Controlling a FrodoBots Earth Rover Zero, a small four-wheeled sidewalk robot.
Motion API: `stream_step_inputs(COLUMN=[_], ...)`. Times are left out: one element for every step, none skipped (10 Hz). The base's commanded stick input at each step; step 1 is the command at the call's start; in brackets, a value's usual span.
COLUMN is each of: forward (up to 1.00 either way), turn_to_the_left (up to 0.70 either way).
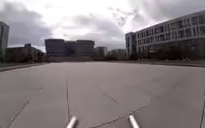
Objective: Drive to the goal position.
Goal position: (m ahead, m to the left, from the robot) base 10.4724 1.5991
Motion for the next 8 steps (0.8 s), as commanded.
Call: stream_step_inputs(forward=[0.70, 0.70, 0.70, 0.70, 0.70, 0.70, 0.70, 0.70], turn_to_the_left=[0.01, 0.01, 0.01, 0.01, 0.01, 0.01, 0.01, 0.01])
